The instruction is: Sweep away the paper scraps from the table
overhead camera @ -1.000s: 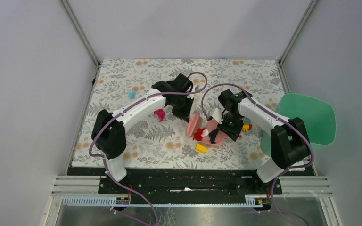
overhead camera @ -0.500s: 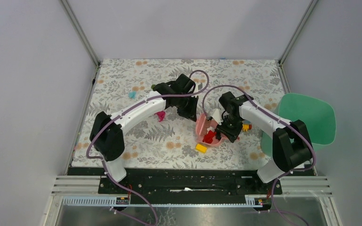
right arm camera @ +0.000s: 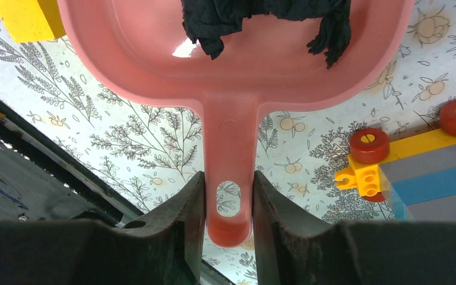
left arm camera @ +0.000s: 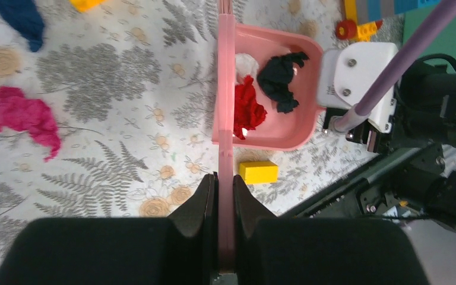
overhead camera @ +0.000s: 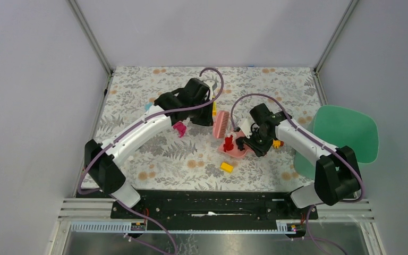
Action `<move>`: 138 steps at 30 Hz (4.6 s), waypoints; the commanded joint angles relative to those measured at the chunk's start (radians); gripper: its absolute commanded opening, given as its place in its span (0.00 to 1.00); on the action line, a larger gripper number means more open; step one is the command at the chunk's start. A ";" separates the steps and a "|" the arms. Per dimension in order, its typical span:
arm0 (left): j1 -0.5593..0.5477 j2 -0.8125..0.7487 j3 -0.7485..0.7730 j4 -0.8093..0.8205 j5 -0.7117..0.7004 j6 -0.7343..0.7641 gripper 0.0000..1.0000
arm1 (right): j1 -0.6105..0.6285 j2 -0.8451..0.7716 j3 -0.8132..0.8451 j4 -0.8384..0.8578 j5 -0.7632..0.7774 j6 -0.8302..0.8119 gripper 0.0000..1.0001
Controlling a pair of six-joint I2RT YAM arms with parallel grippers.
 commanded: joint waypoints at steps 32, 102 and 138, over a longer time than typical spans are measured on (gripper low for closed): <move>0.025 -0.622 -0.792 0.421 -0.117 -0.011 0.00 | -0.157 -0.182 0.572 -0.362 0.010 0.065 0.00; 0.047 -0.617 -0.805 0.418 0.075 -0.021 0.00 | -0.629 -0.387 0.741 -0.639 1.064 -0.532 0.00; 0.052 -0.511 -0.542 0.224 0.016 0.035 0.00 | -0.627 -0.021 1.208 -0.616 0.212 -0.161 0.00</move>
